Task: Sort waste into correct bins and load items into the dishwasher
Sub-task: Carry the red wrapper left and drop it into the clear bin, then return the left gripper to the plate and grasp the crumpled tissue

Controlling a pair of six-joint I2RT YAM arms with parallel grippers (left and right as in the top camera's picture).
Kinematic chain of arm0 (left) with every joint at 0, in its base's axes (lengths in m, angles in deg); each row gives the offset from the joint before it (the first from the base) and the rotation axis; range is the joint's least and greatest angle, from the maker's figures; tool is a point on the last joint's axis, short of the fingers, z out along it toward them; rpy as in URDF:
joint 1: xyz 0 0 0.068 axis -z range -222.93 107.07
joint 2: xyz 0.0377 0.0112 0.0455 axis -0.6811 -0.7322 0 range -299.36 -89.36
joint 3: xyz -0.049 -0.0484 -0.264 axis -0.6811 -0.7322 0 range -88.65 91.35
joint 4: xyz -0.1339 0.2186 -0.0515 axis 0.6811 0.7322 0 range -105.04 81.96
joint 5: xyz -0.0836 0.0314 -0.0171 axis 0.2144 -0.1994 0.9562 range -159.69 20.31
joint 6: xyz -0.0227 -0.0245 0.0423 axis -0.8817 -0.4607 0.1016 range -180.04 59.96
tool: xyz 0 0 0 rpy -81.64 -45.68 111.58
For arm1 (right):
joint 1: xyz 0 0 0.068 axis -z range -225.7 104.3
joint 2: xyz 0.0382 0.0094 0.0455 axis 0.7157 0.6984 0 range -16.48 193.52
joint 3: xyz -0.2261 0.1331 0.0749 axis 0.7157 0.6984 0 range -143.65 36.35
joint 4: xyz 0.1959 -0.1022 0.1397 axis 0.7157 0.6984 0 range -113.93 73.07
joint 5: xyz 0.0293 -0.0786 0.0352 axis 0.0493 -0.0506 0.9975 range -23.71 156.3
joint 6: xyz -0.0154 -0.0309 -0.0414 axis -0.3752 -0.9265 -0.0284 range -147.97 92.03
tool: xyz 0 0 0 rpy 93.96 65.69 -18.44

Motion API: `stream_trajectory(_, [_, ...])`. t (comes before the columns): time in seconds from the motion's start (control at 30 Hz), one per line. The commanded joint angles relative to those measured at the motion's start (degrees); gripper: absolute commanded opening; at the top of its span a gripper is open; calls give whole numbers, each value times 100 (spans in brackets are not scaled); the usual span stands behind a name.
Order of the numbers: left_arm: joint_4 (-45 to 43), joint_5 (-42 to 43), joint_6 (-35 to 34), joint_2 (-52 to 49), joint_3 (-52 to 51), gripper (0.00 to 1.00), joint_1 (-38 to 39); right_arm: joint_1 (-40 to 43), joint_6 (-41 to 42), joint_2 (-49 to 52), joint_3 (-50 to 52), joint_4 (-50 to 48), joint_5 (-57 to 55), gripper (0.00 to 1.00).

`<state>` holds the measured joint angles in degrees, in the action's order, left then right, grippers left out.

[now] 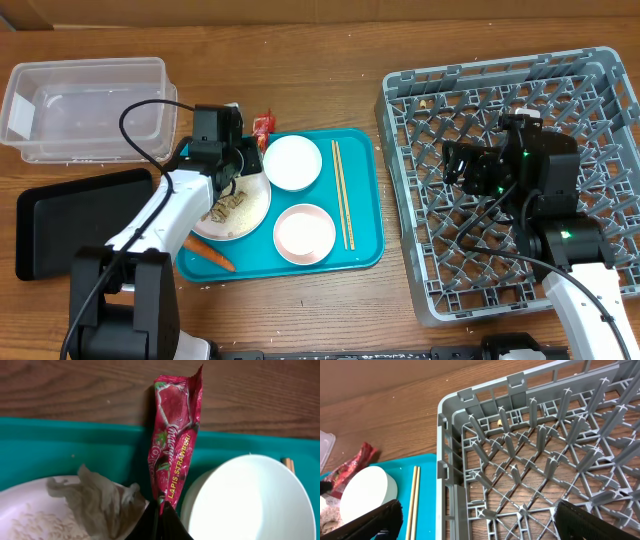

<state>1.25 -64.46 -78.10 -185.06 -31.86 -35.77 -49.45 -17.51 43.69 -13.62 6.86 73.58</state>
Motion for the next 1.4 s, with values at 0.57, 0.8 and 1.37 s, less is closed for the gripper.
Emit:
stream_trajectory(0.57, [1071,-1021,-149,223,2142,4,-1853,20,2,-28,-184,-24,31,100])
stream_trajectory(0.8, [1049,-1034,-146,-212,2138,4,-2312,20,4,-28,-184,-31,31,100])
stream_trajectory(1.37, [2632,1003,-118,-63,2214,65,-1491,20,4,-28,-184,-70,28,100])
